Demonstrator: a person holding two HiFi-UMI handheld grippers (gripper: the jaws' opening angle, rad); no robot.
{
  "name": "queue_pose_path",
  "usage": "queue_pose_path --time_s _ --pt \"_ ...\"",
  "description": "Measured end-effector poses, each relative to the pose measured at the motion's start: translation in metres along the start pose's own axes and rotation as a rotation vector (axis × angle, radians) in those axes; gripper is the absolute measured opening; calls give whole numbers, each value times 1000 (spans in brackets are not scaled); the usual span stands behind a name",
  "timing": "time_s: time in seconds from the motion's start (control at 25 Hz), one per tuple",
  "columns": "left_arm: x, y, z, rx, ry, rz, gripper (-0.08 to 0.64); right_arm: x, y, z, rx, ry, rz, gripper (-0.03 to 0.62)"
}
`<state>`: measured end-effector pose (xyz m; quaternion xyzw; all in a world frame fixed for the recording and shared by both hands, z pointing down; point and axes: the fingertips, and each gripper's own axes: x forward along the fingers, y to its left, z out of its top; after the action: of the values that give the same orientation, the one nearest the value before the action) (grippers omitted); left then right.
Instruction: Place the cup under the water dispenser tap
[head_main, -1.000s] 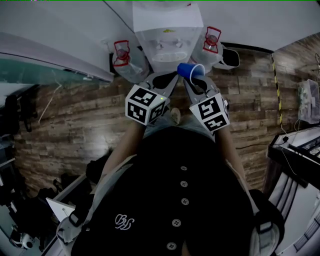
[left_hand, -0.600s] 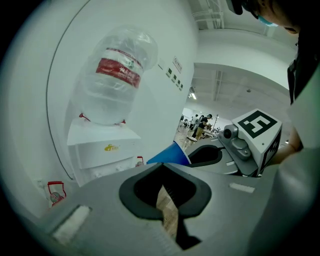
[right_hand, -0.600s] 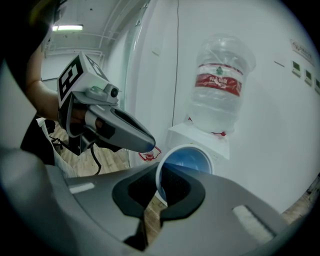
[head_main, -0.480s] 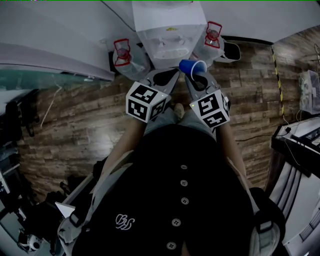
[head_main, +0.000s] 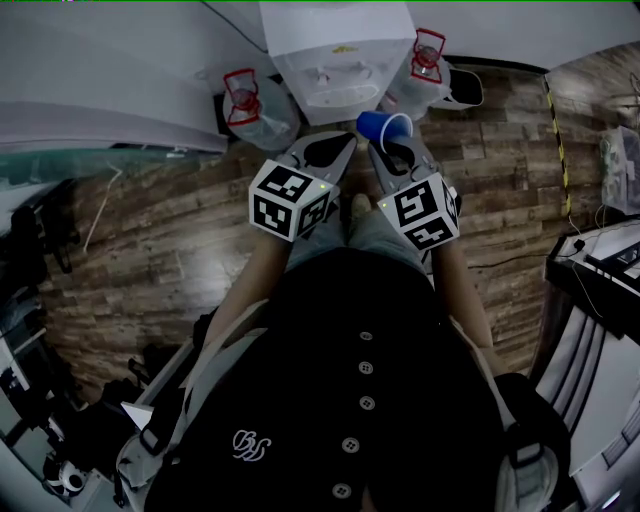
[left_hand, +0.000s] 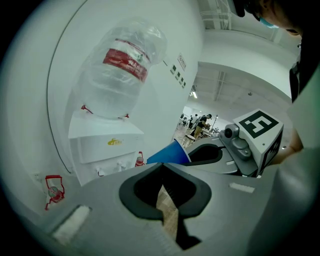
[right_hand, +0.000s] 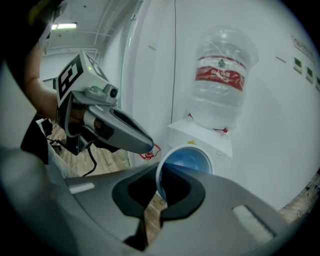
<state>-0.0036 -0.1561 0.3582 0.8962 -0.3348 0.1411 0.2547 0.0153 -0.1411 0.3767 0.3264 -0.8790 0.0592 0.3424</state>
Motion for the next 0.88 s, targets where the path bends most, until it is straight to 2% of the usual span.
queue_pose_path --time_s 0.36,0.56,0.88 --pt "13 16 -7 -28 -5 -10 -2 16 -4 -12 -31 52 16 5" --pt "22 32 -17 -61 -12 -13 -2 30 -12 -19 -34 75 24 5" --pt "35 45 -41 -72 11 -25 -2 58 -13 -34 -80 119 41 5"
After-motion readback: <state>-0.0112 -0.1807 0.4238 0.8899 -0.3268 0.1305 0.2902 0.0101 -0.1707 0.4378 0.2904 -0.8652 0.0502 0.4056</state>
